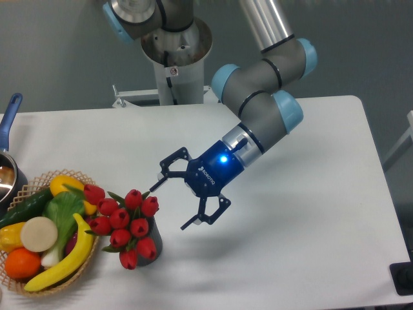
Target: Insert the flowers into the vase
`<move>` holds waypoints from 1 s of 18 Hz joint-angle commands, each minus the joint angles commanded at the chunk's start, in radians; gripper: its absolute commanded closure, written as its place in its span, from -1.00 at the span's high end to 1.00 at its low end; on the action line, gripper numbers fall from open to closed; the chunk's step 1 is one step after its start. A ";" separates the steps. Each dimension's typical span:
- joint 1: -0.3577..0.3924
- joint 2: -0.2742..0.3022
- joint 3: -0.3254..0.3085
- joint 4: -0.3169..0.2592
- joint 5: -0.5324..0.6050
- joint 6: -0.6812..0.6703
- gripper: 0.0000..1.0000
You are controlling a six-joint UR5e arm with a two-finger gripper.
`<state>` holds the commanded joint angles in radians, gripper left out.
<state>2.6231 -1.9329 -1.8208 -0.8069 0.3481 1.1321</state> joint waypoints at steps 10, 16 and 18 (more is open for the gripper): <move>0.032 0.095 0.087 -0.002 0.762 -0.043 1.00; 0.032 0.071 0.077 -0.012 1.054 -0.041 1.00; 0.032 0.062 0.068 -0.018 1.085 -0.038 1.00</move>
<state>2.6553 -1.8714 -1.7533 -0.8253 1.4326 1.0937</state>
